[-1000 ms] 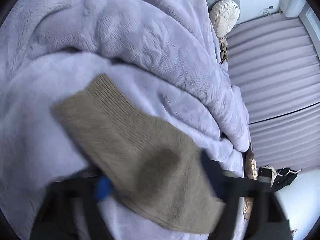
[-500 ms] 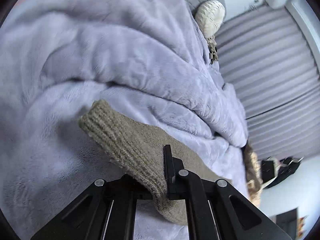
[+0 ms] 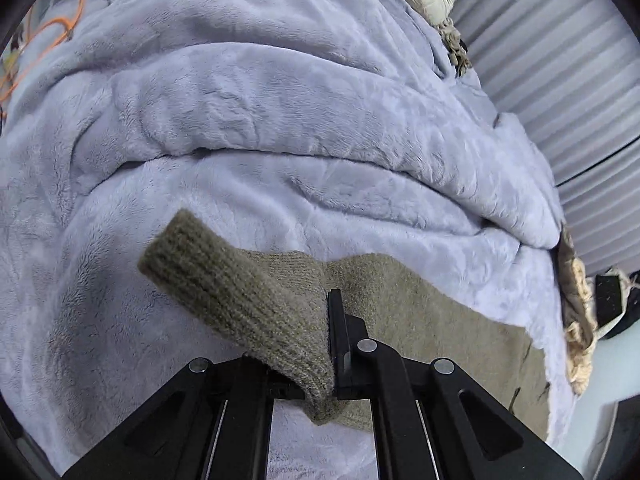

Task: Fold small clothes
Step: 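Carry the gripped cuff with the left tool across the sweater body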

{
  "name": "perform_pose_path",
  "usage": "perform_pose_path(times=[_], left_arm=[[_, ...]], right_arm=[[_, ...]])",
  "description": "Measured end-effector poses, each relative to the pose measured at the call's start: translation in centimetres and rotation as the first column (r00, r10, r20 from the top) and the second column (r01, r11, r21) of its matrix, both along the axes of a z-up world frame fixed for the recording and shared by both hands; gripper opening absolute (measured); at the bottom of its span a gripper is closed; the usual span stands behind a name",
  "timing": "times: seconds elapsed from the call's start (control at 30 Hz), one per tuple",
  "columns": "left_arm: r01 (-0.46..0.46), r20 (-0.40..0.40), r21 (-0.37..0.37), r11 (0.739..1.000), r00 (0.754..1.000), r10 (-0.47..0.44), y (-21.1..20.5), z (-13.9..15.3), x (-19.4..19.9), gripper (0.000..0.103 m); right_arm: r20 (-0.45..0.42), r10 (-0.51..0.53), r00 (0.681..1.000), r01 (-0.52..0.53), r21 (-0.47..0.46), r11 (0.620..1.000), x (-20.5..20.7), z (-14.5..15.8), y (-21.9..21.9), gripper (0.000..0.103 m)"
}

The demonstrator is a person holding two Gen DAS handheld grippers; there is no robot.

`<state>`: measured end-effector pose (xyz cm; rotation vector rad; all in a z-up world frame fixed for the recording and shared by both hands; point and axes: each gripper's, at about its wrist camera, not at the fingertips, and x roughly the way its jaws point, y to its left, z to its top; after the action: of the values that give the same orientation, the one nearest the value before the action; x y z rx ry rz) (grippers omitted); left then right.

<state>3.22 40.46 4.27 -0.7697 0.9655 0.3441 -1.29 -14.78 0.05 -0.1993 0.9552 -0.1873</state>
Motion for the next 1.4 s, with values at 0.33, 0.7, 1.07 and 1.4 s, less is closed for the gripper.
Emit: perform_pose_path(times=[0.33,0.7,1.07,1.4], left_arm=[[0.071,-0.044,0.062,0.996,0.997,-0.068,-3.8,2.9,2.1,0.007],[0.209,-0.037,0.138,0.968,0.978,-0.206,-12.8,7.8,5.5,0.007],[0.31,-0.039,0.153,0.938,0.951,-0.308,-22.9,9.7,7.0,0.007],[0.431,-0.061,0.185,0.883,0.902,-0.428,-32.3,9.8,7.4,0.007]], right_arm=[[0.004,0.0,1.0,0.0,0.022,1.0,-0.1,0.0,-0.2,0.094],[0.007,0.002,1.0,-0.002,0.04,0.999,-0.2,0.0,-0.4,0.094],[0.007,0.005,1.0,-0.005,0.073,0.997,-0.2,0.1,-0.9,0.094],[-0.05,0.067,0.996,-0.06,0.133,0.989,-0.6,2.3,-1.8,0.094]])
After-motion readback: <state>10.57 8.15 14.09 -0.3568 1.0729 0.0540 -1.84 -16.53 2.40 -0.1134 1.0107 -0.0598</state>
